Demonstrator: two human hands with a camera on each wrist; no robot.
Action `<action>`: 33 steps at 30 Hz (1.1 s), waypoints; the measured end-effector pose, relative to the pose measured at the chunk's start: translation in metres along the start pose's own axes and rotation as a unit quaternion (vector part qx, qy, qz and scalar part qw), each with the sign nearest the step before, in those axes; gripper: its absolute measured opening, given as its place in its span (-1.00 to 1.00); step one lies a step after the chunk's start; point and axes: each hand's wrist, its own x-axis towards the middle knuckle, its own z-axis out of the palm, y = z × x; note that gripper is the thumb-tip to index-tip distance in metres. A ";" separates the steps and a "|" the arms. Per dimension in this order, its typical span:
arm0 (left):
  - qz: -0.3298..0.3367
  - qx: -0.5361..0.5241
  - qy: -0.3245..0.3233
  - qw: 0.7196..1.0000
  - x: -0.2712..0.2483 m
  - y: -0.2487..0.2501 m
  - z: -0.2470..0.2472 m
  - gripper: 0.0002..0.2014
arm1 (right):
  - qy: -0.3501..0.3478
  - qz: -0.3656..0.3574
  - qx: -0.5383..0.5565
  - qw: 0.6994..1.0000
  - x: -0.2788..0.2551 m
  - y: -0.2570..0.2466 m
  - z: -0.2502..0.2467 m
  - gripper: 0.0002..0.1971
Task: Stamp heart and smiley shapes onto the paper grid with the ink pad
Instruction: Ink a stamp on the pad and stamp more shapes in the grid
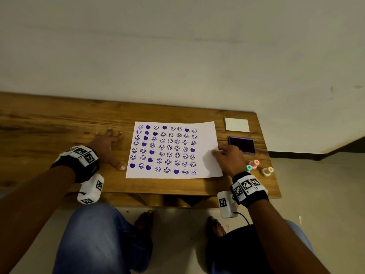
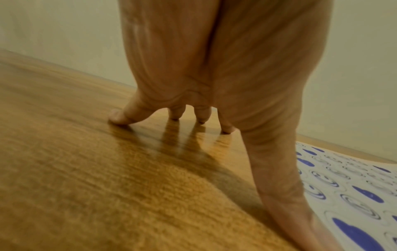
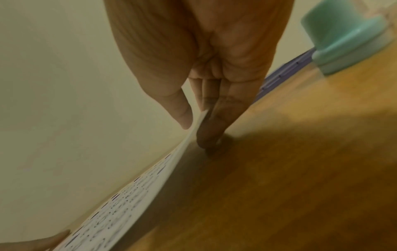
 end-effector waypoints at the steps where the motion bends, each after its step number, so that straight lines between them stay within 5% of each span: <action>1: 0.001 -0.002 0.001 1.000 0.000 0.000 0.000 0.49 | 0.007 0.001 -0.014 1.000 -0.001 -0.001 -0.001 -0.59; 10: 0.012 0.017 0.014 1.000 -0.004 0.001 -0.001 0.56 | 0.113 -0.004 -0.111 0.987 -0.021 0.004 -0.048 -0.72; 14: 0.005 -0.001 0.041 0.999 -0.013 0.013 -0.009 0.30 | 0.127 0.010 -0.157 0.979 -0.025 0.019 -0.075 -0.75; 17: 0.019 -0.044 0.099 0.994 -0.025 0.041 -0.016 -0.09 | 0.088 0.054 -0.186 0.977 -0.022 0.031 -0.086 -0.76; 22: 0.105 -0.150 0.178 0.967 -0.046 0.100 -0.006 -0.56 | 0.065 0.080 -0.191 0.976 -0.021 0.035 -0.083 -0.80; 29: 0.195 -0.246 0.189 0.931 -0.071 0.185 0.038 -0.75 | 0.056 0.093 -0.176 0.978 -0.020 0.035 -0.085 -0.90; 33: 0.235 -0.306 0.179 0.905 -0.082 0.223 0.057 -0.73 | 0.092 0.018 -0.065 0.994 -0.033 0.024 -0.097 -0.91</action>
